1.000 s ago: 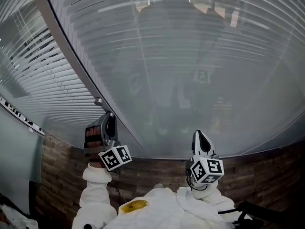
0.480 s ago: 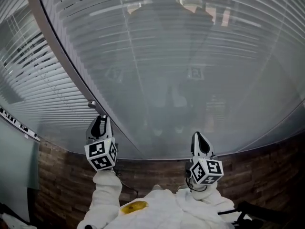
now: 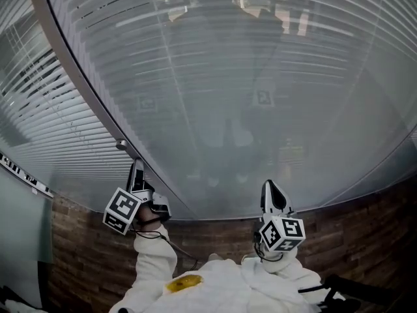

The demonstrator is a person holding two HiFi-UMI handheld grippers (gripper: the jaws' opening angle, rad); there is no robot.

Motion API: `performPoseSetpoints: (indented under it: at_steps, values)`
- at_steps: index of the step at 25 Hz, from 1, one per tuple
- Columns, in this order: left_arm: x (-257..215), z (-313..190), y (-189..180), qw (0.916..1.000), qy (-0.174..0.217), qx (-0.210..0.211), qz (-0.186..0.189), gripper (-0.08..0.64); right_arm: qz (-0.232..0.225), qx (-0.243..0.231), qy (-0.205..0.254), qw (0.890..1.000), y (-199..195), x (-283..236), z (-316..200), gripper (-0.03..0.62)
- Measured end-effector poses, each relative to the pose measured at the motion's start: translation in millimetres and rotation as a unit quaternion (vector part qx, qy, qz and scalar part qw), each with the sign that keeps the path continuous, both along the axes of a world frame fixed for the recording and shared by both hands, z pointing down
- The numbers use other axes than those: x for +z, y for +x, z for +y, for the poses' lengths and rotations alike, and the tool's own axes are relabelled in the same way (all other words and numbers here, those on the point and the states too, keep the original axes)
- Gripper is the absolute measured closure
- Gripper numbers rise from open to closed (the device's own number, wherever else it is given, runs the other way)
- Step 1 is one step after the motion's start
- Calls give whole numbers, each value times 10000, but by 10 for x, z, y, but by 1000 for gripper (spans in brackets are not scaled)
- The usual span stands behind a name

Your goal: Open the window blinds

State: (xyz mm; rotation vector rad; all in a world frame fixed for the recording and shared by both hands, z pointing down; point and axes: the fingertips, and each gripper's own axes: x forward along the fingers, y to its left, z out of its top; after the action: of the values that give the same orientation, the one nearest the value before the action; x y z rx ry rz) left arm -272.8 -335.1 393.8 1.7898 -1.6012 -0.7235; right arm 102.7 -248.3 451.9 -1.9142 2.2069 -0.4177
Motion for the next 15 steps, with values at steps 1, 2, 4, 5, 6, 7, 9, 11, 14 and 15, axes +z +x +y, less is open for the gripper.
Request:
performPoseSetpoints:
  at_steps: [1,2,4,5,6,7,9,11,14,15]
  values:
    - [0,-1,-10,9991,41,-14,416,437,-11,-3,-8,10000,-2,7,-1,581]
    - [1,-1,-19,9964,82,-25,841,437,-21,-7,-16,10000,-4,14,-3,581]
    - [4,1,-30,9856,145,-40,1682,437,-36,-16,-30,10000,-7,24,-10,581]
    - [4,5,-30,9783,162,-48,2067,437,-42,-21,-33,10000,-9,26,-13,581]
    - [8,8,-32,9700,176,-65,2425,437,-48,-25,-34,10000,-12,28,-16,581]
    - [19,10,-40,9605,193,-93,2776,437,-56,-29,-33,10000,-14,29,-19,581]
    - [43,16,-55,9362,212,-143,3504,437,-77,-29,-33,10000,-17,34,-26,581]
    - [71,18,-73,9048,217,-161,4249,437,-97,-22,-36,9999,-20,38,-37,581]
    - [108,18,-83,8573,205,-158,5142,437,-104,-4,-22,9999,-13,38,-47,581]
    - [116,18,-82,8475,199,-161,5302,437,-106,2,-16,9999,-8,37,-47,581]
